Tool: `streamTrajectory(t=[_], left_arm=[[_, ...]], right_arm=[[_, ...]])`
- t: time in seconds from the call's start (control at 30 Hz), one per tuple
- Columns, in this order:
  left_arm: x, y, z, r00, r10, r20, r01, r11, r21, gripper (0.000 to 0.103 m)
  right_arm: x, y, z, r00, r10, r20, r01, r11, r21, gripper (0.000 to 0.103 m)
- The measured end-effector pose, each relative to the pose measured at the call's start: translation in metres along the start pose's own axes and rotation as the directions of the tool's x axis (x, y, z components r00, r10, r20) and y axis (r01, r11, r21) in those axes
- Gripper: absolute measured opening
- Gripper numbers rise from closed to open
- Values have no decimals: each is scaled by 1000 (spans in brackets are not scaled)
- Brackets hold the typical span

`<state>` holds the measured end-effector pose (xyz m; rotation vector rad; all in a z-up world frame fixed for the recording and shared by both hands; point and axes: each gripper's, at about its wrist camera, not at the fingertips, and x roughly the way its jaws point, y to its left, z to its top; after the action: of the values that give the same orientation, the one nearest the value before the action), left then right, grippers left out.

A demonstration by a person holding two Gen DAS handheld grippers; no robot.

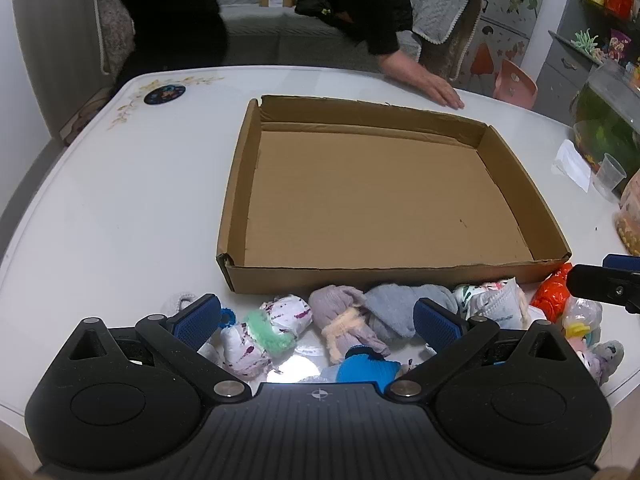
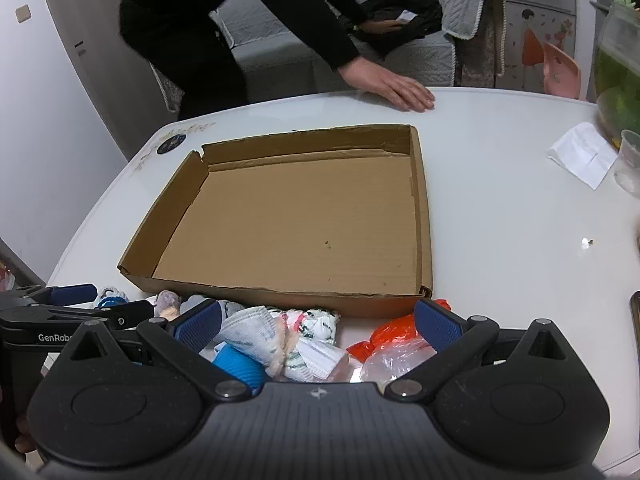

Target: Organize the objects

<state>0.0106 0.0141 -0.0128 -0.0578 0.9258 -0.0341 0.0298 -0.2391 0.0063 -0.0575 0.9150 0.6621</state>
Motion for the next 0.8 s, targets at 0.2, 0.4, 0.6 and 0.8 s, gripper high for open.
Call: streamTrajectory(t=[0.2, 0.4, 0.6, 0.8], left_arm=[[0, 0, 0, 1000, 0, 2, 0, 1000, 1, 103], [-1, 1, -1, 1000, 0, 1, 0, 1000, 4, 103], [-2, -1, -2, 1000, -1, -2, 1, 1000, 8, 103], [-2, -1, -3, 1000, 3, -7, -3, 1000, 8, 103]], right_arm=[[-2, 1, 0, 1000, -1, 1, 1, 1000, -7, 102], [-4, -1, -1, 1000, -4, 3, 4, 1000, -8, 102], [-5, -2, -1, 1000, -3, 1, 3, 1000, -11, 102], [-6, -3, -2, 1000, -2, 0, 2, 1000, -15, 102]])
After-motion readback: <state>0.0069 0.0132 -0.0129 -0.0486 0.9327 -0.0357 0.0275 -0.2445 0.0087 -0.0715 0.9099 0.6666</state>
